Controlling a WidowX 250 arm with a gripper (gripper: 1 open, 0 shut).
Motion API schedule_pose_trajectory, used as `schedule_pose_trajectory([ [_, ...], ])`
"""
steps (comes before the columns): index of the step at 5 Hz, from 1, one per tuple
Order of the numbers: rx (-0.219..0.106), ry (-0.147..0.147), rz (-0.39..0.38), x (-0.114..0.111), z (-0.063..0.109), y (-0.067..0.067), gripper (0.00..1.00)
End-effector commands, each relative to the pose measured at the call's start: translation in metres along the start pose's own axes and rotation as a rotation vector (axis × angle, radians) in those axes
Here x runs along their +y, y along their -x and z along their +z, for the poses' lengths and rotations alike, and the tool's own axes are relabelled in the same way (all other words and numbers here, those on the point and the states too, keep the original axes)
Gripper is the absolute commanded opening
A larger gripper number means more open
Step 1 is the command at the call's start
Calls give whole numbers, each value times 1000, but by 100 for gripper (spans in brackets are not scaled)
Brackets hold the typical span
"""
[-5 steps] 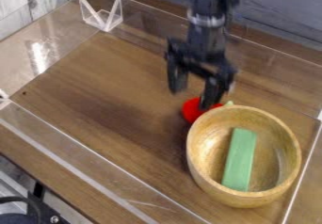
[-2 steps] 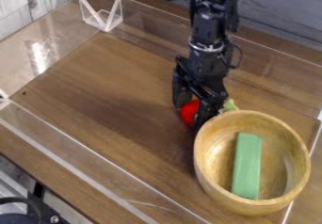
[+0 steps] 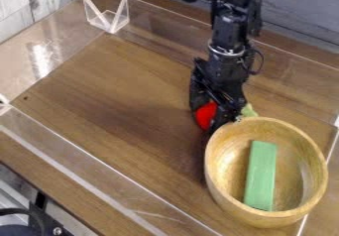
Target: Move the red object to the left side of the table
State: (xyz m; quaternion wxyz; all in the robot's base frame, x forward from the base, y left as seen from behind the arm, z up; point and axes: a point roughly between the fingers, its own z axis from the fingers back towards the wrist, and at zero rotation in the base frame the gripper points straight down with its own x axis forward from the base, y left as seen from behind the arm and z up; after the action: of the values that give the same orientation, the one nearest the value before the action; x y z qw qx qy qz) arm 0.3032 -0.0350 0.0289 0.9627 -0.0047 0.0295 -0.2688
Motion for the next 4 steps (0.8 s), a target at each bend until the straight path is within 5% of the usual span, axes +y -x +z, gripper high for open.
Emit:
schedule_pose_trajectory([
  [1,-57,-32,-10,17,10,-12,100],
  [4,-49,-41,-12,29,20,3,100],
])
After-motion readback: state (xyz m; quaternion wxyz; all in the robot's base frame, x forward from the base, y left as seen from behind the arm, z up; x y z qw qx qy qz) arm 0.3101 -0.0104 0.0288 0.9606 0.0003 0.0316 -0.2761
